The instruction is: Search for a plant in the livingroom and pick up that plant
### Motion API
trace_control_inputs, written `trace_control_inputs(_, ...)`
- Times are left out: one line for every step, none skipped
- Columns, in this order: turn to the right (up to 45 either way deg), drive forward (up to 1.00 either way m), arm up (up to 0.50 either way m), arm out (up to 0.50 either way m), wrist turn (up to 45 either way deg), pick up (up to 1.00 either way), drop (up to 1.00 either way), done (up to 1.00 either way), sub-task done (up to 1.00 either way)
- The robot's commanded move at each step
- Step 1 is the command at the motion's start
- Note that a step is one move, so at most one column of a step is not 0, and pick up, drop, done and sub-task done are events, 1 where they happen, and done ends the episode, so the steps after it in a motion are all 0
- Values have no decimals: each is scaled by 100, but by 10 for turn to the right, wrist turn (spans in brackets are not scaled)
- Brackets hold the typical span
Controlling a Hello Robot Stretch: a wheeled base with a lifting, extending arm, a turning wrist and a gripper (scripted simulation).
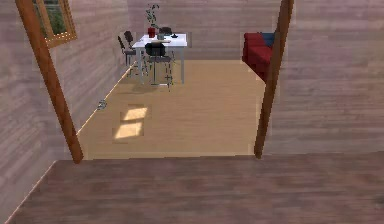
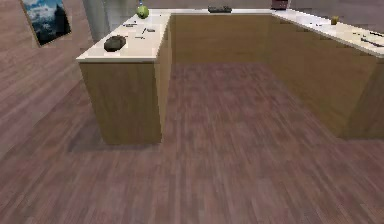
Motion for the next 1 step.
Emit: trace_control_inputs(-30,0,0,0,0,0,0,0,0)
